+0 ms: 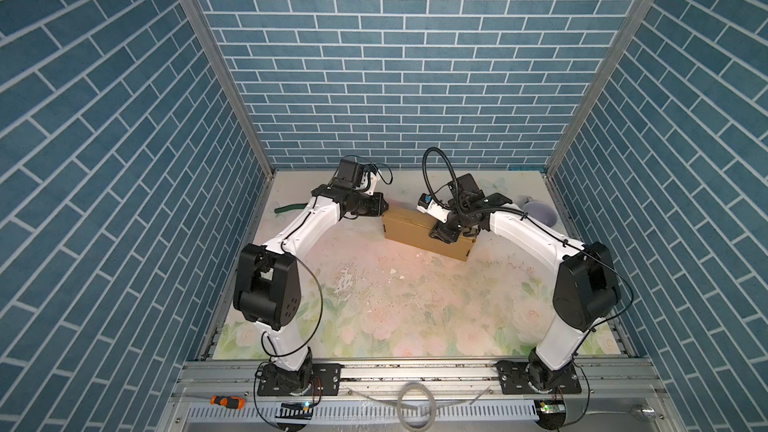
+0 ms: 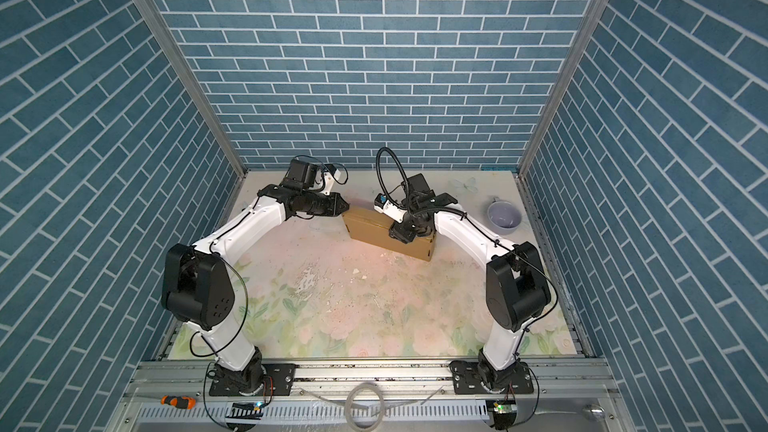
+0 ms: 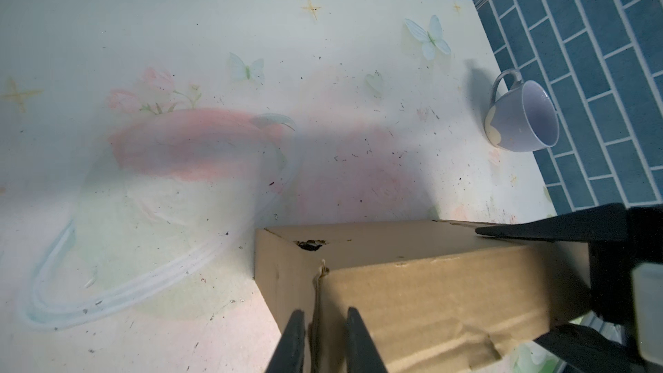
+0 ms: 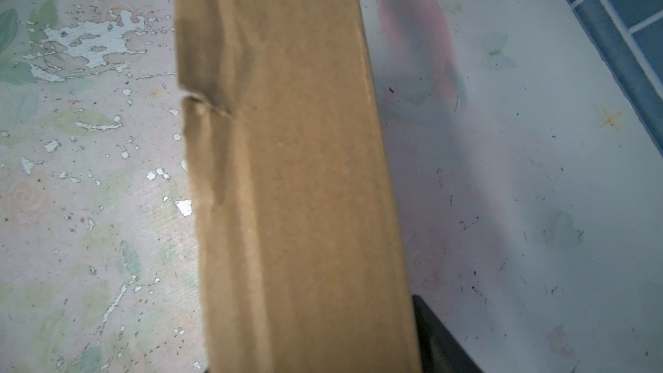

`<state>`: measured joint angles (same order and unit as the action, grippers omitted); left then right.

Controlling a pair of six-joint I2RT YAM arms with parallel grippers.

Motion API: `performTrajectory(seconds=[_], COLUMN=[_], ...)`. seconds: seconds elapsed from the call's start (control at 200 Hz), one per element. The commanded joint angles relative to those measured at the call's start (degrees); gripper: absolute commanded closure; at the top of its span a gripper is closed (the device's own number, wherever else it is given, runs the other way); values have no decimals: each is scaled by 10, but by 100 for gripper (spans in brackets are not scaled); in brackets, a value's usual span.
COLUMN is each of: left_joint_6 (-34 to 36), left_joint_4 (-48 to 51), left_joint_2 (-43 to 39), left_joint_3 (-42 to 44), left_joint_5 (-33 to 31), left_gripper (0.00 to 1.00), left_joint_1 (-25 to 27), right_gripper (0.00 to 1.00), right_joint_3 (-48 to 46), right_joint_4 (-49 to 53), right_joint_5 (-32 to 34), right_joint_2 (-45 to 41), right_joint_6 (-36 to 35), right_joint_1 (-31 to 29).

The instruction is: Fold the paper box

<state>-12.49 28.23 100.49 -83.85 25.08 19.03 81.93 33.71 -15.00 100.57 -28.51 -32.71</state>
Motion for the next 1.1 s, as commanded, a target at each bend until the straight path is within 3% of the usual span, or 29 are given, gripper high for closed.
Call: performTrajectory(seconds=[0.0, 0.14, 0.315, 0.425, 0.825, 0.94, 1.095], left_joint_6=[14, -3, -40, -48, -30, -45, -65], left_joint_4=[84, 62, -8, -27, -5, -11, -19], left_joint_2=[3, -29, -23, -9, 35, 22, -21], left_joint_3=[6, -7, 31, 56, 67, 62, 37], left_joint_5=[-17, 33, 113, 118, 82, 110, 131], left_gripper=[65, 40, 26, 28, 48, 47, 33], left_joint_1=[1, -25, -30, -29, -30, -32, -36], right_gripper=[41, 43, 43, 43, 40, 40, 41], right_joint_3=[4, 2, 3, 3, 7, 8, 6], right_joint_4=[32, 31, 28, 29, 26, 25, 26], right_joint_5=[-3, -2, -2, -1, -8, -9, -9], right_joint_2=[37, 38, 38, 35, 28, 30, 36], right_joint_6=[0, -5, -6, -5, -1, -1, -3], right_joint_1=[1, 1, 1, 1, 1, 1, 1])
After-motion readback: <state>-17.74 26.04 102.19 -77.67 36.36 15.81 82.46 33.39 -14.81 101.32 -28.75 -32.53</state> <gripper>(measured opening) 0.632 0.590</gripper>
